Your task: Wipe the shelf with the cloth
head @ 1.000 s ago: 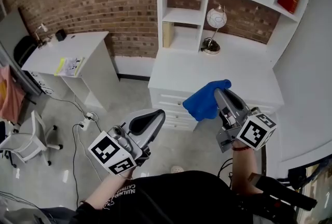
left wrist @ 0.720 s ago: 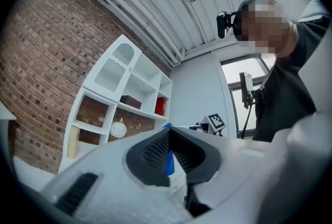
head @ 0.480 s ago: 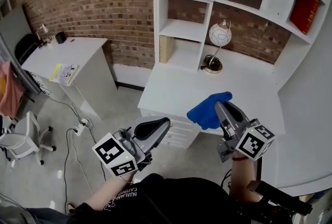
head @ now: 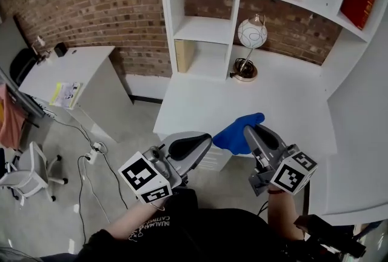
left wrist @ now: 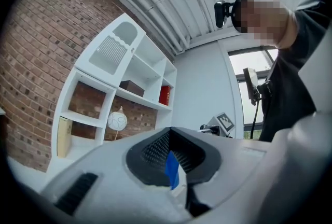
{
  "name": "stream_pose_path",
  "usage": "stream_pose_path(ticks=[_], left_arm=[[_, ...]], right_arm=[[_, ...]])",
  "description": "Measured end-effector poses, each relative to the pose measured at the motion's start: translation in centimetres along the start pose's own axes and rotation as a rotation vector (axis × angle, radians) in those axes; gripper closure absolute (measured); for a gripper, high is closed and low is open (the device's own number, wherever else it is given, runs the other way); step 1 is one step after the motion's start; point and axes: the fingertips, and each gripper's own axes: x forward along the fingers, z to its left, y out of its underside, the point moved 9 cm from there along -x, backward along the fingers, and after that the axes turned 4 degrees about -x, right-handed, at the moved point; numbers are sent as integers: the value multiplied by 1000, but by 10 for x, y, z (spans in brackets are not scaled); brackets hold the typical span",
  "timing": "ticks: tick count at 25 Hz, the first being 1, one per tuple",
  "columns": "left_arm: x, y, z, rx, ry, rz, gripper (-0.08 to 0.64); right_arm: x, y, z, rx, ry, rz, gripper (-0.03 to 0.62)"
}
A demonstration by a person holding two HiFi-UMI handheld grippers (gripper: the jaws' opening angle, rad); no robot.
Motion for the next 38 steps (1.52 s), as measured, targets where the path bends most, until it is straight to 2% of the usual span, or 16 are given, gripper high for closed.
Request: stream_pose_path(ticks=[4, 10, 17, 21, 25, 27, 32, 38], left_arm=[[14, -5, 22, -11, 41, 13, 560], [17, -14, 81, -24, 50, 11, 560], [22, -46, 157, -29, 154, 53, 560], [24, -66, 211, -23, 127, 120, 563], [21, -81, 254, -31, 190, 174, 565], [14, -88, 277, -22, 198, 194, 565], [0, -91, 333, -75, 162, 184, 565], [1, -87, 365, -101, 268, 176, 563]], right_arm=[[12, 7, -13, 21, 41, 22, 545], [49, 4, -31, 34, 90, 1, 545], [117, -21, -38, 16, 167, -53, 545], [161, -53, -33, -59, 195, -130, 543], [199, -66, -41, -94, 278, -142, 538], [220, -73, -44, -103, 299, -153, 538], [264, -89, -49, -174, 370, -128, 538], [310, -113, -54, -290, 389, -72, 538]])
